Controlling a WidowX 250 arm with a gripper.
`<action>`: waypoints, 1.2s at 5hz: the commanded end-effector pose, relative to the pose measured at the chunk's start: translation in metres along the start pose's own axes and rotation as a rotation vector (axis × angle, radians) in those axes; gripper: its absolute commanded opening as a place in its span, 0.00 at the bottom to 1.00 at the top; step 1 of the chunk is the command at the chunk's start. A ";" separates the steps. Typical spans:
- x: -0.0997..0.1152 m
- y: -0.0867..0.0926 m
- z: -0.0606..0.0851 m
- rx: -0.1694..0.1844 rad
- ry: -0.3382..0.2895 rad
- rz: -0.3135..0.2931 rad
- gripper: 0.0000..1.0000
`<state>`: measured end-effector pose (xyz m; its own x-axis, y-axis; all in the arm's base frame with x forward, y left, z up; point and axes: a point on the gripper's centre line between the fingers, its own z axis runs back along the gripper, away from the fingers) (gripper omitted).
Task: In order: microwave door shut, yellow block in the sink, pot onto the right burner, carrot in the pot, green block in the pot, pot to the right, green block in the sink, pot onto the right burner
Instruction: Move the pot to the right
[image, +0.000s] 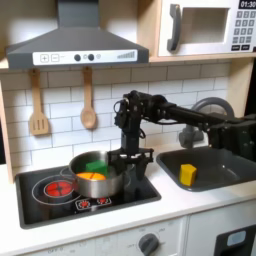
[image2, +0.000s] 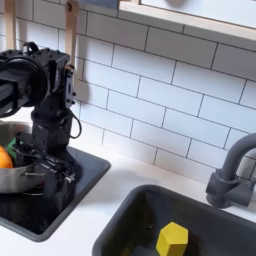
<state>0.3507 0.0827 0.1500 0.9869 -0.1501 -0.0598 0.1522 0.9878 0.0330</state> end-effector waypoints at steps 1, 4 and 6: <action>0.002 -0.002 0.009 -0.007 -0.020 -0.013 0.00; 0.012 -0.009 0.032 0.002 -0.055 -0.057 0.00; 0.015 -0.029 0.030 -0.023 -0.048 -0.131 0.00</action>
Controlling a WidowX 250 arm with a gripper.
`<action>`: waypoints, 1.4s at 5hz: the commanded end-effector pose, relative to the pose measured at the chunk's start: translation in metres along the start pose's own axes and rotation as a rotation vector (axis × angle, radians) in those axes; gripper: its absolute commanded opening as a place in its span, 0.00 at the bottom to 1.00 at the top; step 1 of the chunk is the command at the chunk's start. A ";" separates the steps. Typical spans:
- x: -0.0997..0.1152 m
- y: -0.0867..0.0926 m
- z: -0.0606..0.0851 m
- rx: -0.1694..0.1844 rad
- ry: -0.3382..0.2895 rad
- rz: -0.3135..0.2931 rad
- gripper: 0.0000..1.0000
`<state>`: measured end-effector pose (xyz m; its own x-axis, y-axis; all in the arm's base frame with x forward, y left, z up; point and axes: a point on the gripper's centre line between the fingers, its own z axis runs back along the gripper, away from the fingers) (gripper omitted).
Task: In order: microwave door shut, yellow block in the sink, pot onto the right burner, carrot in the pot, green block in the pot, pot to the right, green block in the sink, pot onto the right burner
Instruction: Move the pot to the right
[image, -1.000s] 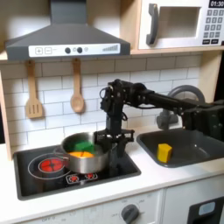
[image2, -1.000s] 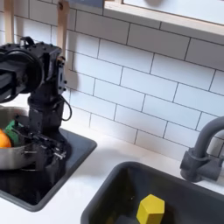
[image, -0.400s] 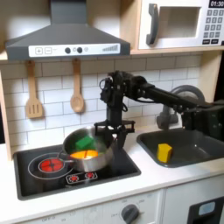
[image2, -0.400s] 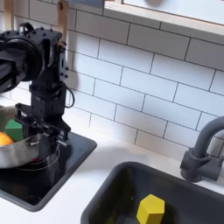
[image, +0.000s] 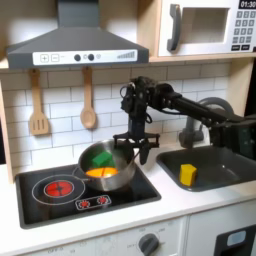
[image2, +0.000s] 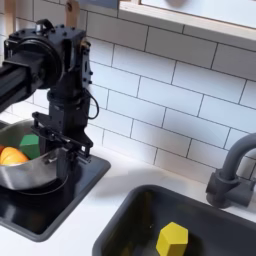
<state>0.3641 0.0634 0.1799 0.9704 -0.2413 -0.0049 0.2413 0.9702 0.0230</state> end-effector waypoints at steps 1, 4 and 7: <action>0.006 -0.026 -0.005 -0.042 0.002 -0.073 0.00; 0.003 -0.069 -0.024 -0.079 0.061 -0.177 0.00; -0.001 -0.084 -0.017 -0.080 0.040 -0.211 0.00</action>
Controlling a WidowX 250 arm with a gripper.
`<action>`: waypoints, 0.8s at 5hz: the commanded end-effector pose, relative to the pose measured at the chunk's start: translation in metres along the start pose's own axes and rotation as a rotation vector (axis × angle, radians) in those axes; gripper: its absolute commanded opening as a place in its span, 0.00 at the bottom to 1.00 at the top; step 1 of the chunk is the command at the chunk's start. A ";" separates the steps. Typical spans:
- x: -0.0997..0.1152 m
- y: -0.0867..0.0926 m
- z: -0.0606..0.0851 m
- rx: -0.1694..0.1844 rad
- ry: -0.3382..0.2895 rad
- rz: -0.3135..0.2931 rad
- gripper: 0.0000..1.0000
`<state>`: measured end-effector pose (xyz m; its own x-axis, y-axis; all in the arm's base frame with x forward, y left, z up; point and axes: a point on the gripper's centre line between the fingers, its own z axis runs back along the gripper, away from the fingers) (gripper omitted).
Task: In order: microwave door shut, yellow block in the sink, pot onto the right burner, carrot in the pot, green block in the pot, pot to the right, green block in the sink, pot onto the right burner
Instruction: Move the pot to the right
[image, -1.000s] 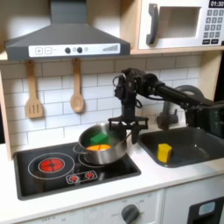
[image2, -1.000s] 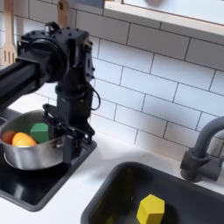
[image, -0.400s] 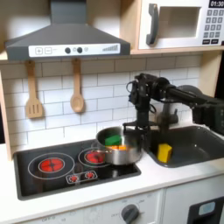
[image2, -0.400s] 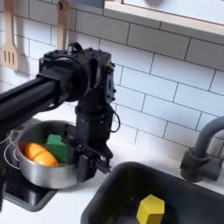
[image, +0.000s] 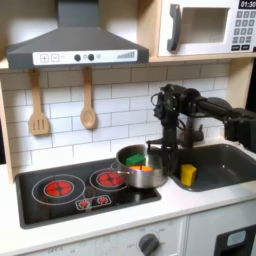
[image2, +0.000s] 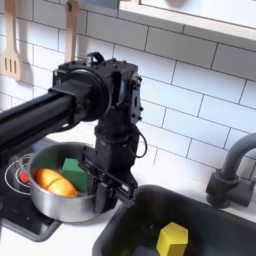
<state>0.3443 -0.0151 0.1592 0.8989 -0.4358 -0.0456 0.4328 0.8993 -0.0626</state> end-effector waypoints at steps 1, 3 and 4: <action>-0.005 0.004 0.010 0.015 -0.003 0.021 1.00; -0.014 0.007 0.039 0.008 -0.015 0.039 1.00; -0.018 0.027 0.056 0.028 -0.043 0.103 1.00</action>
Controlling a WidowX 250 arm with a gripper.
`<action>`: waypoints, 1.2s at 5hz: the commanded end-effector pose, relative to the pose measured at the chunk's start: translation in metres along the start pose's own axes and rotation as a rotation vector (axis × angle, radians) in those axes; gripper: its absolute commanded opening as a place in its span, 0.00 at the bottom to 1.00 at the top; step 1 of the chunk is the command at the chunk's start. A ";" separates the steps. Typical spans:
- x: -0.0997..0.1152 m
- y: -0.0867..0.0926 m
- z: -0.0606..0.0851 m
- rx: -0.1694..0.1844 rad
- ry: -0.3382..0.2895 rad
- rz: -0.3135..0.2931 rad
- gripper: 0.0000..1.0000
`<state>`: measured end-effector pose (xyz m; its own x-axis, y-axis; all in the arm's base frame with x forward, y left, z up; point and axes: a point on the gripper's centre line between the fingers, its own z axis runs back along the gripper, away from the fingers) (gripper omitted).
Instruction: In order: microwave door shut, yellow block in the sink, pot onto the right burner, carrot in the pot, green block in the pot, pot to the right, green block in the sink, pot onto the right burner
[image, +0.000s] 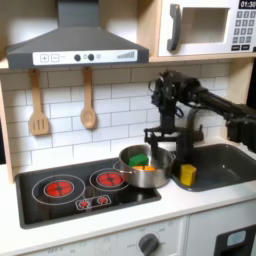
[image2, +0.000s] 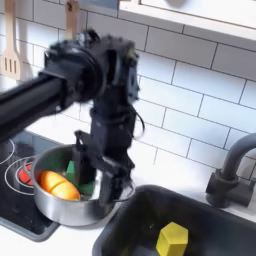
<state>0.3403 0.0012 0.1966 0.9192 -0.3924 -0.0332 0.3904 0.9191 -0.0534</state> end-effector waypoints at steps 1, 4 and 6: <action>-0.007 0.037 0.020 0.045 -0.036 0.081 1.00; 0.009 0.052 0.002 0.075 -0.078 -0.100 1.00; 0.020 0.054 -0.014 0.064 -0.078 -0.184 1.00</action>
<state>0.3780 0.0444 0.1782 0.8365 -0.5461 0.0443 0.5463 0.8375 0.0094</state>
